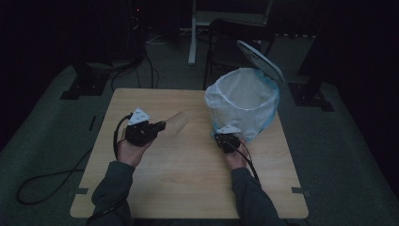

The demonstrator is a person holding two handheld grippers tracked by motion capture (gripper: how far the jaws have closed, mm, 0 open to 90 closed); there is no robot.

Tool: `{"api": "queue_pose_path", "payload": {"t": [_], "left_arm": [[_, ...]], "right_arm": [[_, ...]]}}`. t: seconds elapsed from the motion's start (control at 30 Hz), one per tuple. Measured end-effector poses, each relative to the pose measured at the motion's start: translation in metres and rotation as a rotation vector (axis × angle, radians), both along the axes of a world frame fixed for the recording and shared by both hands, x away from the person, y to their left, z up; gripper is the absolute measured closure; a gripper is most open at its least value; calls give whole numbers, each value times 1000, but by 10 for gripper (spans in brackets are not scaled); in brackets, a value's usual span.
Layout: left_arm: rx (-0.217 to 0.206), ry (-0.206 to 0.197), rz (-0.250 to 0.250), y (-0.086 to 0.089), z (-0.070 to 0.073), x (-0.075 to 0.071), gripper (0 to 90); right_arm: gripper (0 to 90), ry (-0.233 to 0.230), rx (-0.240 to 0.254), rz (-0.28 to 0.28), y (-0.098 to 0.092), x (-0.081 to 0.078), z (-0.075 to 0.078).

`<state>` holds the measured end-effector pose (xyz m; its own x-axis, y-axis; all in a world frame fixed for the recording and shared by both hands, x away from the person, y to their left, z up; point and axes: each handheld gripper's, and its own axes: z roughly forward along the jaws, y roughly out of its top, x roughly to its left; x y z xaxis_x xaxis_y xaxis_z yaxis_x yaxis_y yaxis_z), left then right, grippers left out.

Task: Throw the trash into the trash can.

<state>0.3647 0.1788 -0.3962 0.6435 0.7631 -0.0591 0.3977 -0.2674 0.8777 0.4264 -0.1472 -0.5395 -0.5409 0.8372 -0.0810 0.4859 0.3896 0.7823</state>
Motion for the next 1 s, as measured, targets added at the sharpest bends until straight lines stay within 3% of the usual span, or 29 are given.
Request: {"api": "queue_pose_path", "payload": {"t": [0.33,1.0], "left_arm": [[-6,-14,-12,-3,12,7,873],[5,-30,-56,-26,31,21,873]], "right_arm": [[900,-6,0,1,0,0,0],[900,-3,0,4,-1,0,0]]}}
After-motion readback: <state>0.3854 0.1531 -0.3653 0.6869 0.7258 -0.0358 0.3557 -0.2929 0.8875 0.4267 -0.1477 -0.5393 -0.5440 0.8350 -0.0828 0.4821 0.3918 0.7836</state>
